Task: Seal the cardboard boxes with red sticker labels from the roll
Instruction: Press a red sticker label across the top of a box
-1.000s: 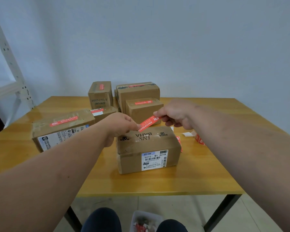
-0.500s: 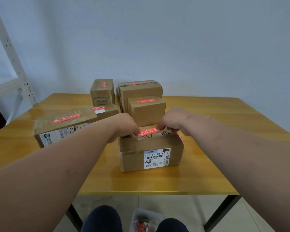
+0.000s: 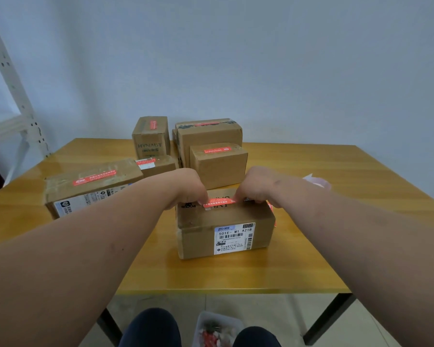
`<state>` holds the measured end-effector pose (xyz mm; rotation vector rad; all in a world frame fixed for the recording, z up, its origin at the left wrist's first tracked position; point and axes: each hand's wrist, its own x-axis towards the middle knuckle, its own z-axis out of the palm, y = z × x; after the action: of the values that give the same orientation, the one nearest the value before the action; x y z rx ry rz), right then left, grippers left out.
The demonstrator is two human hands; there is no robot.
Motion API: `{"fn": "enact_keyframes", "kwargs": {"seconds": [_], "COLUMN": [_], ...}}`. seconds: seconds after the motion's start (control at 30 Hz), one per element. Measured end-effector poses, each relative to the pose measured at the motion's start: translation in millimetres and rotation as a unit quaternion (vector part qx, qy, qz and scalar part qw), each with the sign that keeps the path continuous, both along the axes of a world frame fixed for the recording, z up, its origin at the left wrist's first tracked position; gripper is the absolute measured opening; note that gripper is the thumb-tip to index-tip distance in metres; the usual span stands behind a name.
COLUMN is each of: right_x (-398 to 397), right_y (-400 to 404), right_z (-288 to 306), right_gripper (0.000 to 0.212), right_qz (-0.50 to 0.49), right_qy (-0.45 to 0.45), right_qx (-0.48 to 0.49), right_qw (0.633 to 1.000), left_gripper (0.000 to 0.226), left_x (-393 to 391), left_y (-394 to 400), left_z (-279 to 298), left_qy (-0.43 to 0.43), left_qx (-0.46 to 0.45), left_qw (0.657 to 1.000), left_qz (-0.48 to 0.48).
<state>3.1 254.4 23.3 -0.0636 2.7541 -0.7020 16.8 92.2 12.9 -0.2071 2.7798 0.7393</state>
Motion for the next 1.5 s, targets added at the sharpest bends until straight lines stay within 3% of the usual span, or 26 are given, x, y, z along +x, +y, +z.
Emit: {"fn": "enact_keyframes", "kwargs": {"seconds": [0.77,1.2,1.5], "right_x": [3.3,0.8,-3.8], "right_y": [5.8,2.7,1.4], "right_z": [-3.9,-5.9,-5.9], "right_gripper": [0.018,0.013,0.022], "right_qz": [0.125,0.129,0.108], "right_qy": [0.064,0.052,0.052], "right_qx": [0.108,0.123,0.130], "right_qw": [0.984,0.983,0.984], "left_gripper": [0.027,0.019,0.016], "left_x": [-6.4,-2.8,-2.3], "left_y": [1.4,3.8,7.0], "left_z": [-3.5,-2.9,-2.1], "left_qy": [-0.009,0.008,0.016], "left_qx": [-0.027,-0.064,-0.101], "left_qw": [0.999,0.997,0.993], "left_qz": [-0.018,-0.041,-0.053]}}
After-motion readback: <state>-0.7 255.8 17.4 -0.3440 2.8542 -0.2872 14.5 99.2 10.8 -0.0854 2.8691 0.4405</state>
